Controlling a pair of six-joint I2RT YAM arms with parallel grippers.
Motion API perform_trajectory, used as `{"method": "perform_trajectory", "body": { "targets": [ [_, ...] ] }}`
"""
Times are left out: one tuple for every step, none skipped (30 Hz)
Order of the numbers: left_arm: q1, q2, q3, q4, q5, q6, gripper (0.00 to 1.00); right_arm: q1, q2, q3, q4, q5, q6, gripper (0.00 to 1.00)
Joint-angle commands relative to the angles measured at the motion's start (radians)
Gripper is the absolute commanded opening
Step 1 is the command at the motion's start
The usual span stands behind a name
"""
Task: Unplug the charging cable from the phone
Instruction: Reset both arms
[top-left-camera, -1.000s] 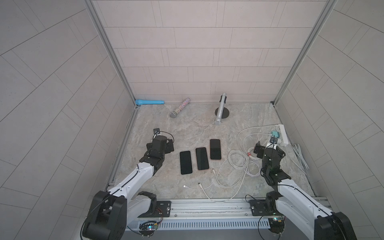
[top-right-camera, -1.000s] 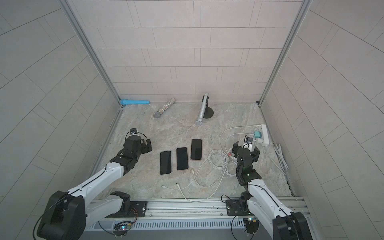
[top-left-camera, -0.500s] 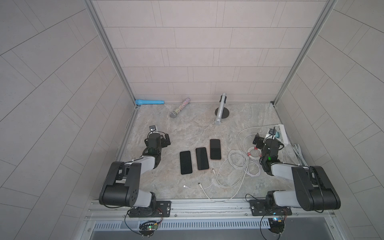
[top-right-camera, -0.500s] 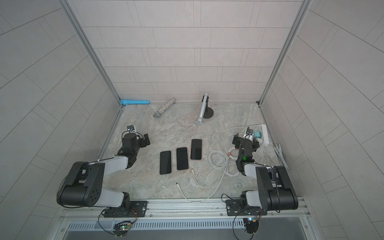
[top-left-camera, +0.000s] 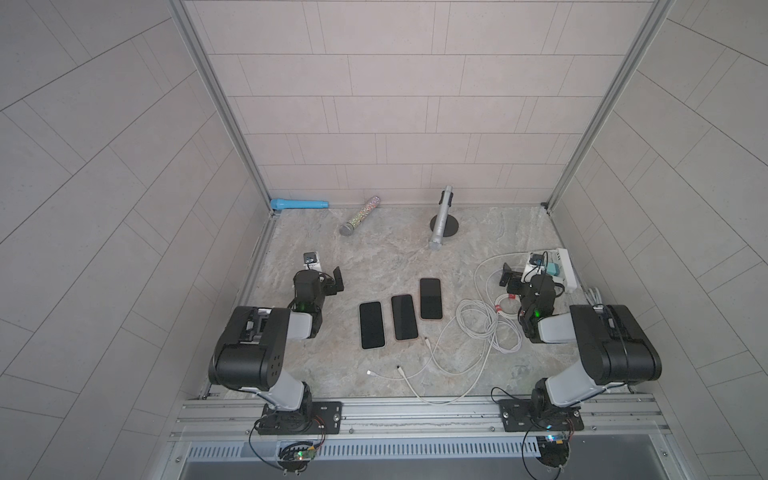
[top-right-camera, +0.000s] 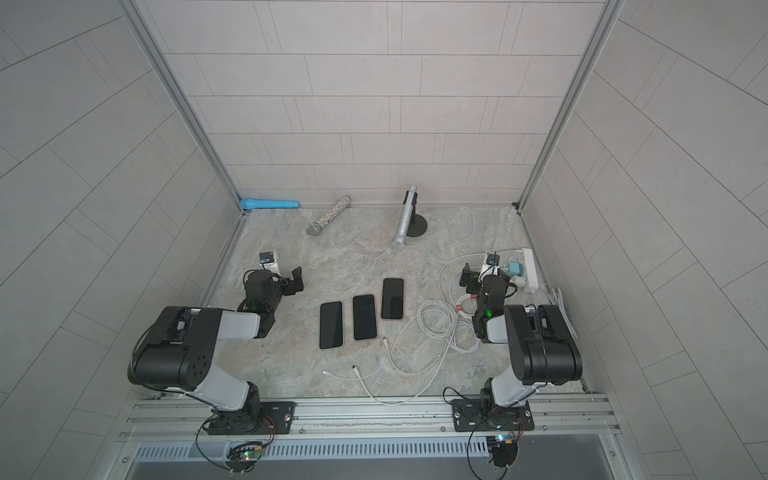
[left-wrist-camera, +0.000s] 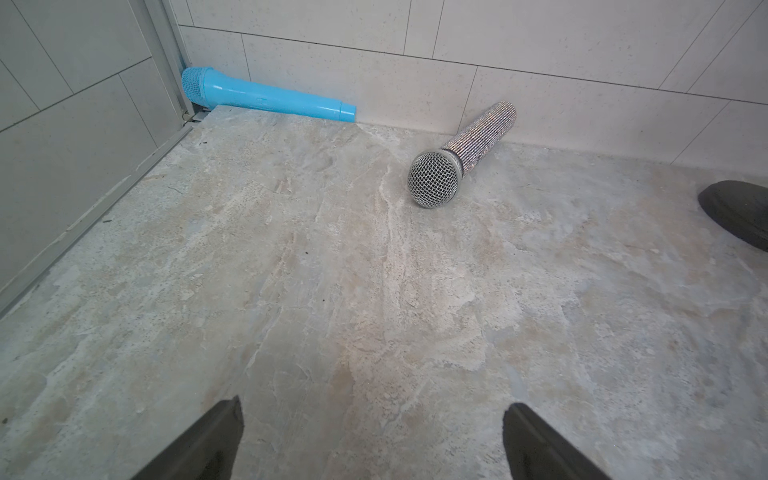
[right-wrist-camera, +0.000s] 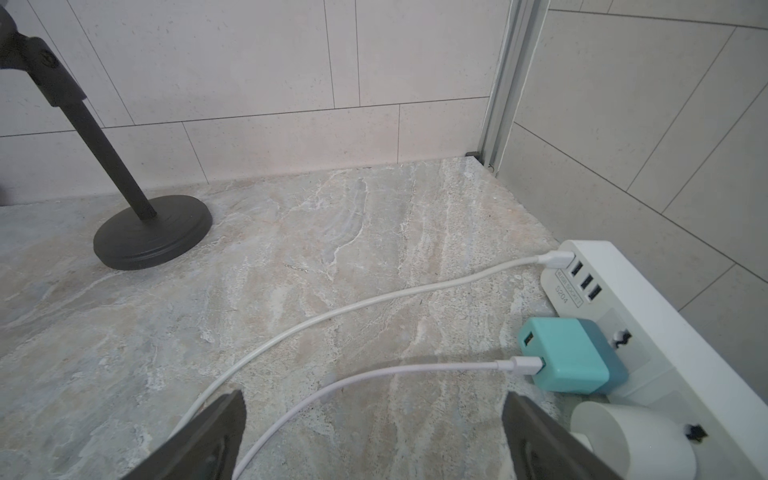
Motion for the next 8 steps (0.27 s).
{"method": "perform_trajectory", "body": {
  "targets": [
    [0.0, 0.005, 0.011, 0.015, 0.014, 0.011, 1.0, 0.002, 0.001, 0.026, -0.014, -0.045, -0.026, 1.0],
    [0.001, 0.007, 0.021, 0.002, 0.011, 0.009, 1.0, 0.009, 0.001, 0.039, -0.041, -0.081, -0.048, 1.0],
    [0.0, 0.008, 0.018, 0.017, 0.01, 0.008, 1.0, 0.011, 0.002, 0.049, -0.052, -0.108, -0.061, 1.0],
    [0.0, 0.015, 0.013, 0.035, 0.01, 0.012, 1.0, 0.01, 0.003, 0.048, -0.05, -0.111, -0.061, 1.0],
    [0.0, 0.014, 0.011, 0.038, 0.009, 0.015, 1.0, 0.01, 0.003, 0.047, -0.049, -0.112, -0.062, 1.0],
    [-0.001, 0.004, 0.004, 0.036, 0.011, 0.015, 1.0, 0.01, 0.003, 0.047, -0.048, -0.113, -0.061, 1.0],
    [-0.001, -0.001, 0.003, 0.032, 0.017, 0.015, 1.0, 0.01, 0.002, 0.045, -0.046, -0.113, -0.059, 1.0],
    [-0.001, 0.004, 0.003, 0.046, 0.017, 0.017, 1.0, 0.01, 0.001, 0.043, -0.047, -0.114, -0.059, 1.0]
  ]
}}
